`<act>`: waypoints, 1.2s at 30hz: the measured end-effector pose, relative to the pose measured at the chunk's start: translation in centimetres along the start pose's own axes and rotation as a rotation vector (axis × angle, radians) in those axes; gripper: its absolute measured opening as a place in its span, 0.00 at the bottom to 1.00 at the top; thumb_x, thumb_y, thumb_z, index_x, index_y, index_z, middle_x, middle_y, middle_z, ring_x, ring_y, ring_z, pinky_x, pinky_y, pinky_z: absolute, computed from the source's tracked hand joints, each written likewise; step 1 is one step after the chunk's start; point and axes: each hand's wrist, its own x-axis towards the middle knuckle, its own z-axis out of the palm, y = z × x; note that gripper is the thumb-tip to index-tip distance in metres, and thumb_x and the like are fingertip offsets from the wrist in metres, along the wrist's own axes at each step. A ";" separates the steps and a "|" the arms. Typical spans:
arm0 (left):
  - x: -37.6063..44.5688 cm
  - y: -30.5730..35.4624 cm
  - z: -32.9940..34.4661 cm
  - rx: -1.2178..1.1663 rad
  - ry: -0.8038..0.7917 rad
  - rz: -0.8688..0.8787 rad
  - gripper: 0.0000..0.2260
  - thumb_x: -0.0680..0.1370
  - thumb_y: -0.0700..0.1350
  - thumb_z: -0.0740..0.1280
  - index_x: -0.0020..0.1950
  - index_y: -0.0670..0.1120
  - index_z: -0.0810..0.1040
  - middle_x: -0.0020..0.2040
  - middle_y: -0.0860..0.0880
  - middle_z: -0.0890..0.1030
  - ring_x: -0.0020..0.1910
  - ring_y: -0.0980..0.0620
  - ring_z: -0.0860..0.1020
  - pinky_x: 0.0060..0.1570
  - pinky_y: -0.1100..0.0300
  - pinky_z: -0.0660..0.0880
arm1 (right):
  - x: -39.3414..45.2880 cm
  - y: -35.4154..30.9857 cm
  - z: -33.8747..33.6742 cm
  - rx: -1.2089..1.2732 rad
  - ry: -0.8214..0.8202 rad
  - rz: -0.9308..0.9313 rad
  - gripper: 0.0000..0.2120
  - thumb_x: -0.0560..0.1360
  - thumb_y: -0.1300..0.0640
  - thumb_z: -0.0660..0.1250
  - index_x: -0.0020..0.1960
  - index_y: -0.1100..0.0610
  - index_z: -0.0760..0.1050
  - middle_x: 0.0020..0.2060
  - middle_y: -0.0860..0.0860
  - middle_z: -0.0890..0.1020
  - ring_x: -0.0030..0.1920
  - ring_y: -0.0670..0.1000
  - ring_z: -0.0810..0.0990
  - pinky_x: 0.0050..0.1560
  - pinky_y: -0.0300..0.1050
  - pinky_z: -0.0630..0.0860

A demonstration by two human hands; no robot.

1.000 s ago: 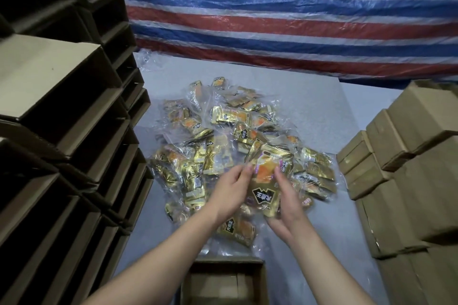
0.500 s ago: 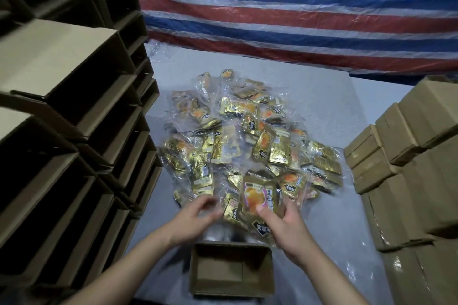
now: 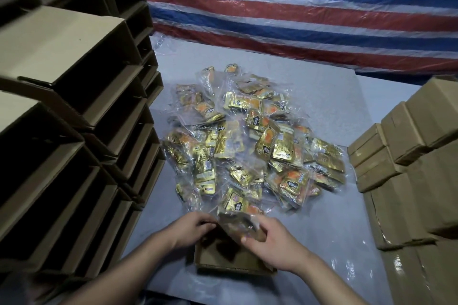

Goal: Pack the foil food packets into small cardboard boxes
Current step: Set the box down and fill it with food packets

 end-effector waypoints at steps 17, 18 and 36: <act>1.4 0.0 -0.3 -0.005 -0.002 0.081 0.08 0.82 0.52 0.62 0.49 0.54 0.80 0.45 0.57 0.81 0.45 0.61 0.78 0.52 0.61 0.74 | 8.0 2.3 4.6 -0.809 -0.503 0.236 0.29 0.78 0.42 0.67 0.70 0.59 0.69 0.66 0.59 0.76 0.66 0.60 0.75 0.62 0.49 0.71; 1.4 0.0 -0.3 -0.003 0.002 0.081 0.08 0.82 0.52 0.62 0.48 0.55 0.79 0.44 0.57 0.81 0.45 0.61 0.78 0.52 0.60 0.74 | 8.1 2.6 5.0 -0.830 -0.515 0.248 0.30 0.77 0.42 0.67 0.70 0.60 0.69 0.66 0.59 0.76 0.66 0.61 0.74 0.64 0.51 0.71; 0.8 0.6 0.4 0.095 0.072 0.125 0.12 0.82 0.54 0.61 0.54 0.51 0.81 0.50 0.52 0.83 0.50 0.56 0.79 0.55 0.55 0.76 | 7.7 4.2 6.1 -0.858 -0.608 0.306 0.10 0.77 0.66 0.66 0.57 0.62 0.79 0.50 0.60 0.80 0.46 0.58 0.78 0.47 0.45 0.71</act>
